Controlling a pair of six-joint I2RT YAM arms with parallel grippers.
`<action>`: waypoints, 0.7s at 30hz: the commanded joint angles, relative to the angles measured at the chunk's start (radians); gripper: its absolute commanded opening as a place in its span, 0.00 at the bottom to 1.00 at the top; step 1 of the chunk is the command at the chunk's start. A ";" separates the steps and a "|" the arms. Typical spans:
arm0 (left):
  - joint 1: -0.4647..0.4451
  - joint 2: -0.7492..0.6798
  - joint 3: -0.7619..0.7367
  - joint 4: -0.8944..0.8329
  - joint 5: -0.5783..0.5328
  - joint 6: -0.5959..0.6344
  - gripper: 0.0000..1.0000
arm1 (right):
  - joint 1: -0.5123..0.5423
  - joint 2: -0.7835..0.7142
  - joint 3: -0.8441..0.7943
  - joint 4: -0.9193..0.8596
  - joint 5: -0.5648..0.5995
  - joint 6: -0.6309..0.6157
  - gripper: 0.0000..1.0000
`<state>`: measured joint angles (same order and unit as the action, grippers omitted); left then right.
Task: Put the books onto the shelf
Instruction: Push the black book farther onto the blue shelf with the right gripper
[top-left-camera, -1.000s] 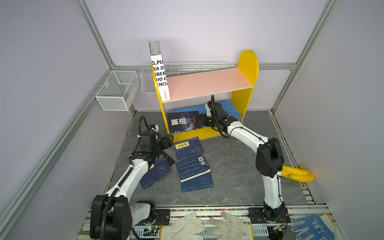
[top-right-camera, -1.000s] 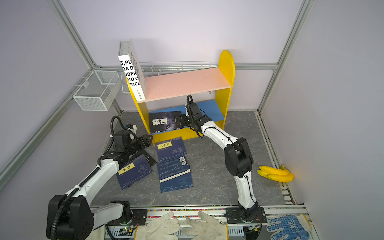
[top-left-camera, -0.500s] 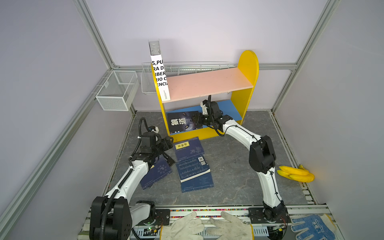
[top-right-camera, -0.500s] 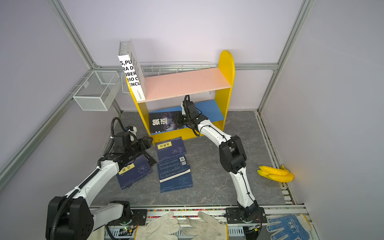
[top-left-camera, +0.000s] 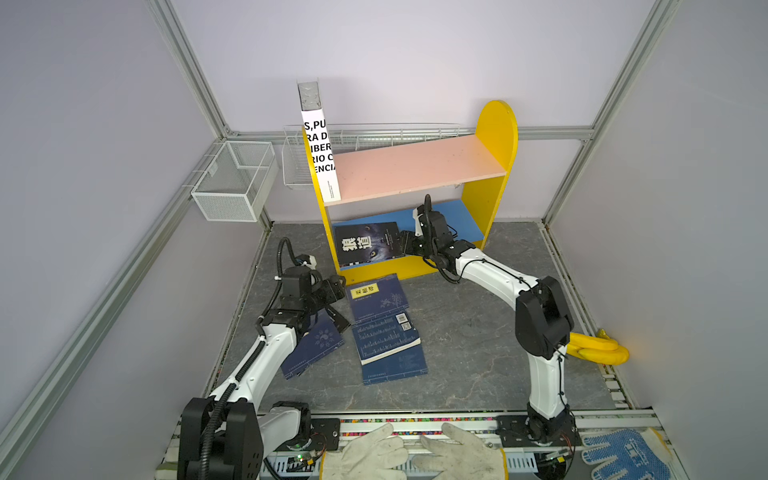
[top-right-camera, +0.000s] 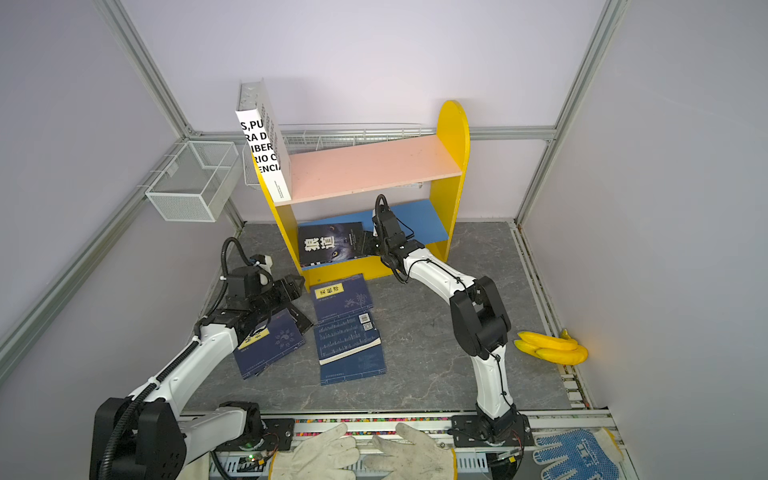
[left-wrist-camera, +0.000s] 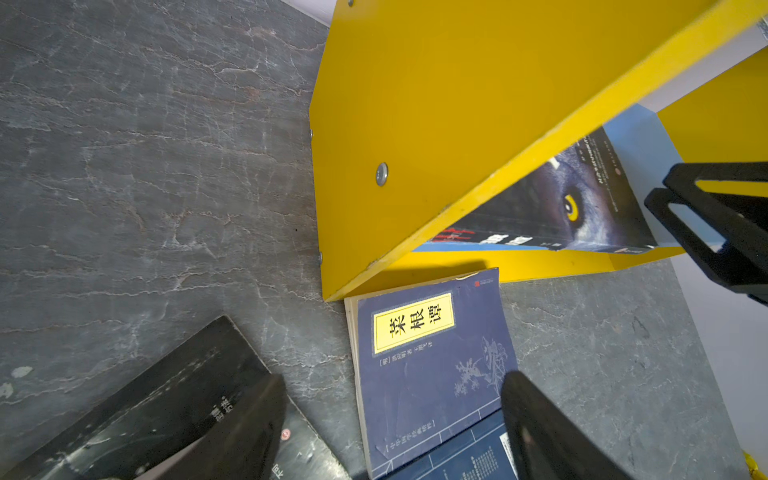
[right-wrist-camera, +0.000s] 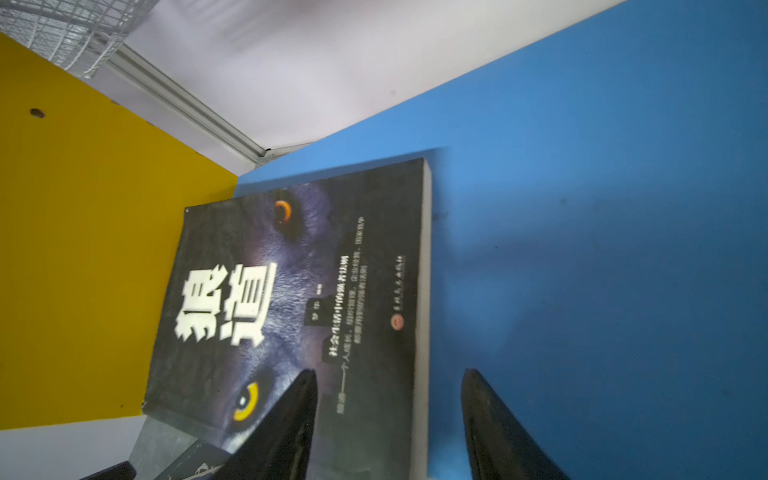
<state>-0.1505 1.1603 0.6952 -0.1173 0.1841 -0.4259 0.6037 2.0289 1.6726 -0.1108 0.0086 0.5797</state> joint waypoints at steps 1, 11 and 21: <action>0.003 0.015 -0.014 0.037 0.011 -0.010 0.82 | -0.001 0.009 0.000 0.016 0.014 0.004 0.57; 0.003 0.006 -0.014 0.030 0.005 -0.007 0.82 | 0.005 0.134 0.126 -0.016 -0.129 0.031 0.39; 0.003 0.001 -0.017 0.023 -0.002 -0.006 0.82 | 0.008 0.157 0.163 -0.023 -0.134 0.029 0.34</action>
<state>-0.1505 1.1763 0.6930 -0.1028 0.1875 -0.4332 0.5926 2.1662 1.8198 -0.1238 -0.0753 0.6052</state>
